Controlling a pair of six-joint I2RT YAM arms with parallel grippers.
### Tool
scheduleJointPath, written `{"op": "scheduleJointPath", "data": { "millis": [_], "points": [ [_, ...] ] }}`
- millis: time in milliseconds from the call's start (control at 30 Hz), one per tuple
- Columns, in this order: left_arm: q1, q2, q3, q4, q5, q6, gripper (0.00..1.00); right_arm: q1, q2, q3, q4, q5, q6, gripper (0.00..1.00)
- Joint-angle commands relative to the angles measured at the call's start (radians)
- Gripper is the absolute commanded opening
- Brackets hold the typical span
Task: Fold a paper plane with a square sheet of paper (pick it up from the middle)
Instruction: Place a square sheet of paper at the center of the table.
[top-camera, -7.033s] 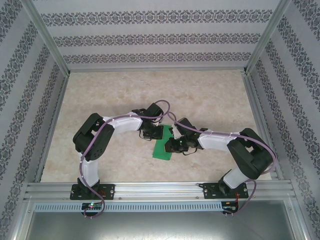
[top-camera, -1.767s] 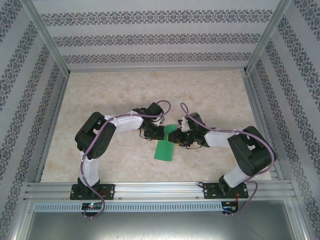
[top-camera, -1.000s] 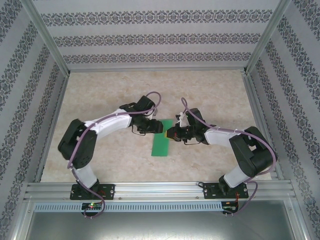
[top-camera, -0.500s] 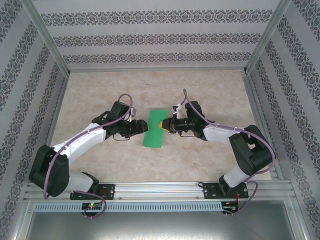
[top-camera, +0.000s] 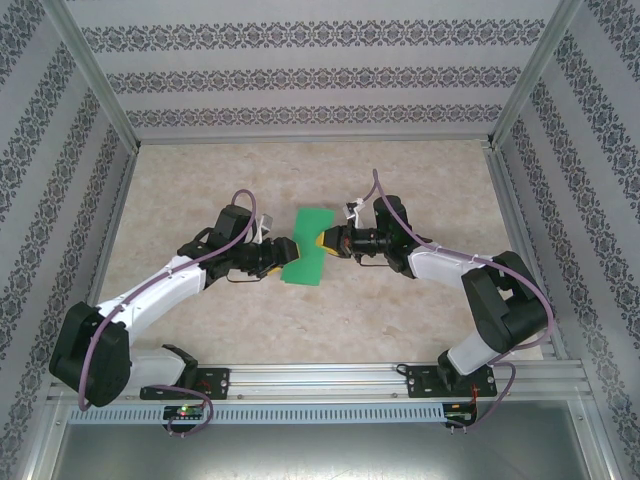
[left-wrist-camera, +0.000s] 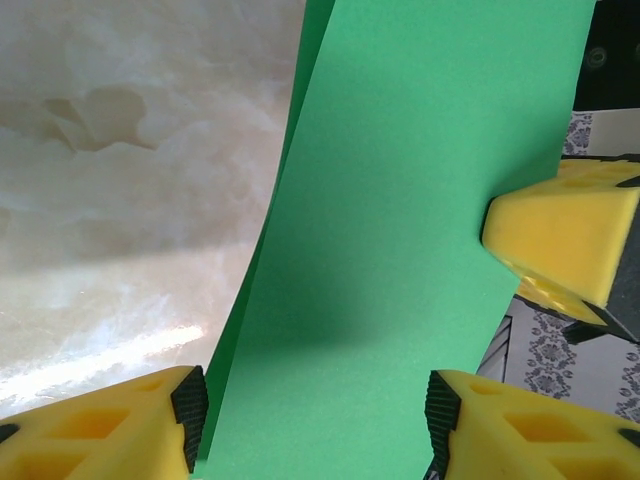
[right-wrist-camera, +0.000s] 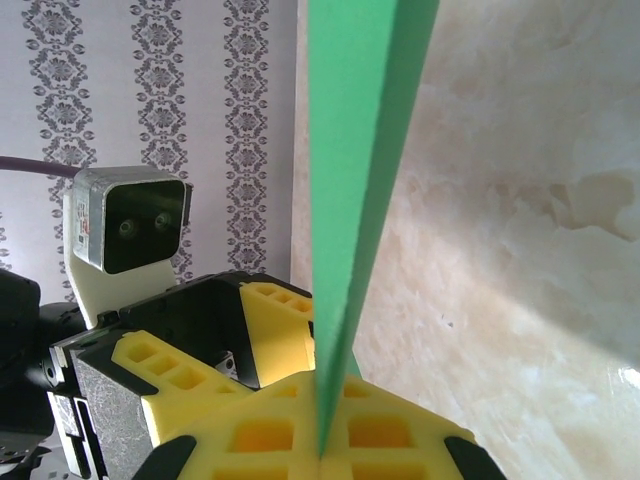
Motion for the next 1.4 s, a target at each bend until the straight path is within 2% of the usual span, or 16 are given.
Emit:
{"op": "scheduleJointPath", "data": {
  "millis": [0, 333, 867, 1000, 1167, 1367],
  "points": [
    [0.005, -0.021, -0.003, 0.021, 0.019, -0.01, 0.59, -0.011, -0.025, 0.027, 0.04, -0.021, 0.015, 0.03],
    [0.005, -0.056, 0.02, -0.066, 0.003, 0.017, 0.43, -0.014, -0.028, 0.015, 0.012, -0.011, -0.011, 0.04],
    [0.005, -0.049, 0.049, -0.105, 0.008, 0.032, 0.12, 0.004, -0.026, 0.024, -0.058, 0.004, -0.068, 0.04],
    [-0.001, -0.019, 0.053, -0.09, 0.023, 0.029, 0.08, 0.015, -0.023, 0.034, -0.102, 0.019, -0.108, 0.04],
    [-0.004, 0.016, 0.05, -0.085, 0.019, 0.034, 0.07, 0.036, -0.011, 0.053, -0.178, 0.044, -0.18, 0.04],
    [-0.009, 0.089, 0.063, -0.07, 0.029, 0.045, 0.07, 0.049, 0.033, 0.05, -0.188, 0.055, -0.222, 0.04]
  ]
}}
